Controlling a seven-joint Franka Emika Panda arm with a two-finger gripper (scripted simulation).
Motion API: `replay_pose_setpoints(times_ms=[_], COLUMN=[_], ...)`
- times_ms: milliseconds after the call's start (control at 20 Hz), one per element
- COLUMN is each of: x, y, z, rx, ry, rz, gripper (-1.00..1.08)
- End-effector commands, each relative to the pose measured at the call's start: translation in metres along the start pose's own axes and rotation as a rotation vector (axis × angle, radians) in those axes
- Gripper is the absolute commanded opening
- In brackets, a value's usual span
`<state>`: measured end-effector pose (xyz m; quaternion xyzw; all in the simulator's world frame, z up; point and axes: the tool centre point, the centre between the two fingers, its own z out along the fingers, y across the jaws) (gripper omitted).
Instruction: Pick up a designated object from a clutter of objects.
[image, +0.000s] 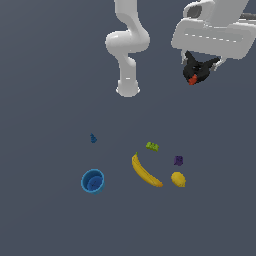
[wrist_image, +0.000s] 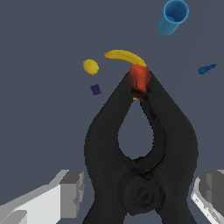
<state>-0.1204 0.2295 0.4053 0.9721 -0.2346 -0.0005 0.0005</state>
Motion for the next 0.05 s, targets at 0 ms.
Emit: replay_pose_setpoints(times_ms=[0], x=[-0.0008], y=[-0.0017], z=[-0.0025], rx=[0.001], ry=[0.001], rz=[0.001], gripper=[-1.0])
